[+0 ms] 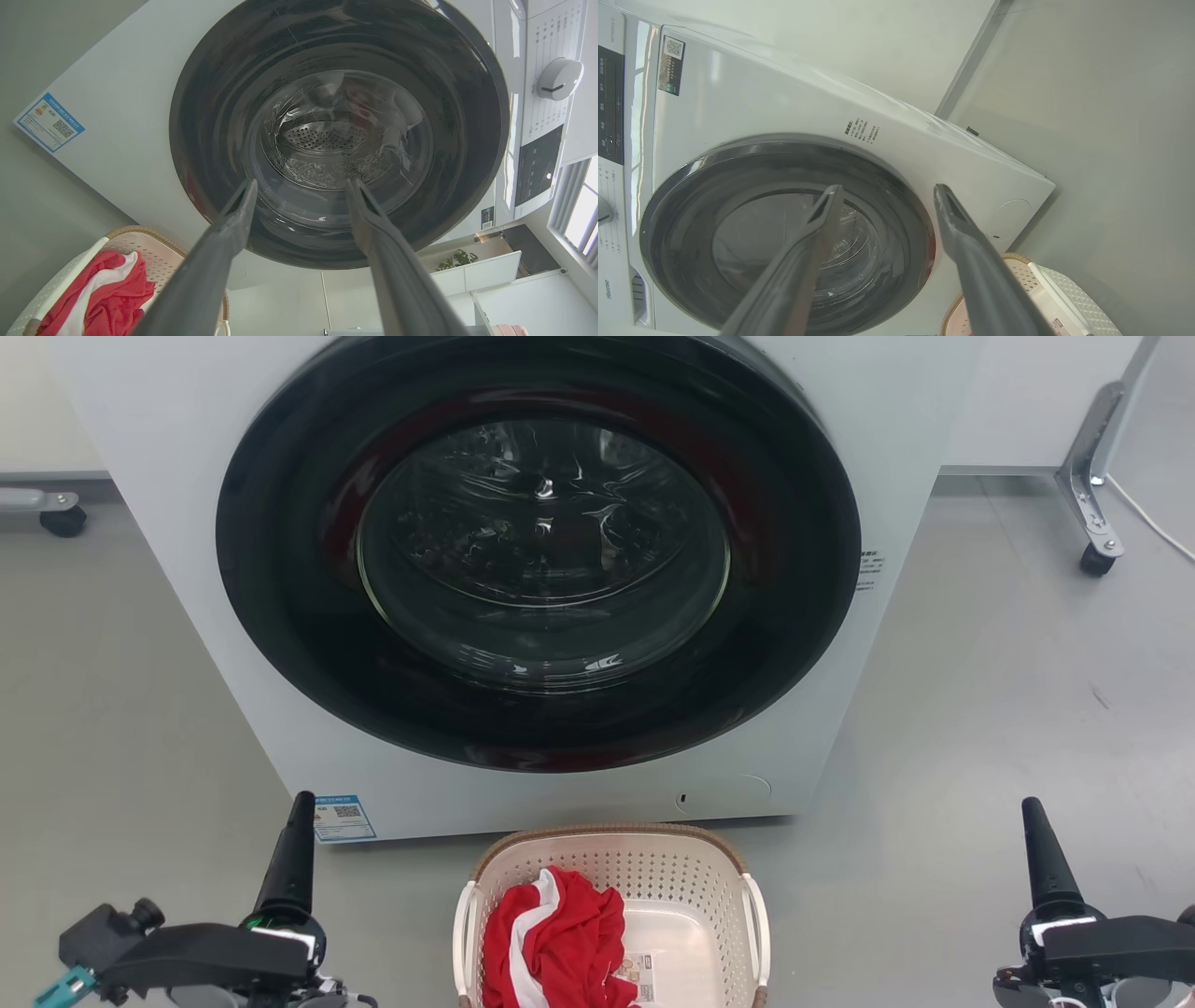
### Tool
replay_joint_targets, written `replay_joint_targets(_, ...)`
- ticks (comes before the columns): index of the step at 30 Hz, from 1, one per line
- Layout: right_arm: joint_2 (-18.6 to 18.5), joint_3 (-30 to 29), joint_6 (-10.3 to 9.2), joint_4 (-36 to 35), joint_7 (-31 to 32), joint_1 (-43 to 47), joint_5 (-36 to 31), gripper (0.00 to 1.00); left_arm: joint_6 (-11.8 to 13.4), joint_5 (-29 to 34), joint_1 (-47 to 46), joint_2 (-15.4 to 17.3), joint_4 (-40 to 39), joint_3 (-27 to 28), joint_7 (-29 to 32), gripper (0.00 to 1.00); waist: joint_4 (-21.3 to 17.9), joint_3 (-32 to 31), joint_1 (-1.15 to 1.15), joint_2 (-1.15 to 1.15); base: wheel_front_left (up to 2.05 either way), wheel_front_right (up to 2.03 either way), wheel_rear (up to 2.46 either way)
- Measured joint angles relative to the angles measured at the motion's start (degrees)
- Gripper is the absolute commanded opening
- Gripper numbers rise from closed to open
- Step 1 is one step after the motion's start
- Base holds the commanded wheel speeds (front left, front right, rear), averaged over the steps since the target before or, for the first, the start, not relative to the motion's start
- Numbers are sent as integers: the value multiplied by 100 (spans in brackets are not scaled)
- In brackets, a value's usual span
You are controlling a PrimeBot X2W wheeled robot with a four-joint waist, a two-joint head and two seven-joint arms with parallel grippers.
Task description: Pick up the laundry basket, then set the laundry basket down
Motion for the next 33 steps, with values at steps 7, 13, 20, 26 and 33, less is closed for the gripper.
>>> replay_joint_targets(7, -199, 272, -156, -144, -160, -25, -831, 100, 185, 850, -91, 179, -138, -278, -132, 100, 21, 15, 0, 0, 0, 0, 0)
replay_joint_targets(13, -288, 447, -256, -243, -241, -92, -1346, 100, 290, 1338, -130, 279, -221, -477, -232, 100, 32, 25, 0, 0, 0, 0, 0)
replay_joint_targets(20, -405, 722, -394, -346, -409, -111, -2119, 100, 490, 2198, -211, 420, -330, -809, -408, 100, 52, 43, 0, 0, 0, 0, 0)
replay_joint_targets(26, -455, 900, -487, -372, -533, -112, -2652, 100, 589, 2688, -225, 492, -355, -990, -530, 100, 65, 52, 0, 0, 0, 0, 0)
replay_joint_targets(33, -531, 1090, -595, -372, -667, -111, -3275, 100, 692, 3141, -227, 522, -360, -1189, -661, 100, 77, 65, 0, 0, 0, 0, 0)
